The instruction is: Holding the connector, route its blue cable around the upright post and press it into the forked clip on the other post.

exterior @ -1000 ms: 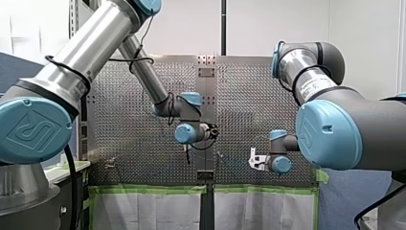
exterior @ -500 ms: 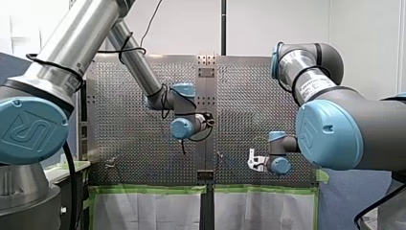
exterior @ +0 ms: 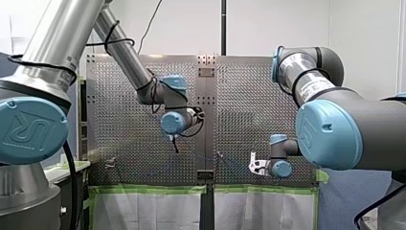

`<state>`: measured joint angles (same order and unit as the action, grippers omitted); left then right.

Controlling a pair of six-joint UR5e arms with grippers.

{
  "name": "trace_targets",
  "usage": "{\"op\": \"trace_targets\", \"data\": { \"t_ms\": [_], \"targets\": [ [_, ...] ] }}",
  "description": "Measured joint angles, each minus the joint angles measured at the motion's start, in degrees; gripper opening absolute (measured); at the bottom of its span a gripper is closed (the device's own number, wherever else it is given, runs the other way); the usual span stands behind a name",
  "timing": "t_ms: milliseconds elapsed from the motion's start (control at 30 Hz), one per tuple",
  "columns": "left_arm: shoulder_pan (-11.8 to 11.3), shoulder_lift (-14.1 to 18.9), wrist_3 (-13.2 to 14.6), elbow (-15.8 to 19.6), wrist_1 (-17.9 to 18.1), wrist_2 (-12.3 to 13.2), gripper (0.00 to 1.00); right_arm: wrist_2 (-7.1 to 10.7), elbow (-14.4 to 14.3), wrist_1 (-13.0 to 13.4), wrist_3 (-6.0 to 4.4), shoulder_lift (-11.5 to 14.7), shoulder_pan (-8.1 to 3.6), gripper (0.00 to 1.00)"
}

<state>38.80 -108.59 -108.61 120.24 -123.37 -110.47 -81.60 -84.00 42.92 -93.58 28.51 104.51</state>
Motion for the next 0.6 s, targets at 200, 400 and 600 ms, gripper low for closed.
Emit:
{"op": "trace_targets", "data": {
  "t_ms": [200,400,600],
  "targets": [
    [-0.61,2.74,-2.11,2.75,1.83,0.68,0.95,-0.68,0.08,0.02,0.09,0.0,-0.1,0.0],
    [-0.87,5.51,-3.45,5.51,4.5,1.25,0.95,-1.15,0.08,-0.42,1.46,0.02,0.46,0.0],
    [-0.89,8.4,-2.98,8.41,5.63,1.43,0.95,-1.1,0.07,-1.6,2.18,0.02,1.33,0.0]
  ]
}}
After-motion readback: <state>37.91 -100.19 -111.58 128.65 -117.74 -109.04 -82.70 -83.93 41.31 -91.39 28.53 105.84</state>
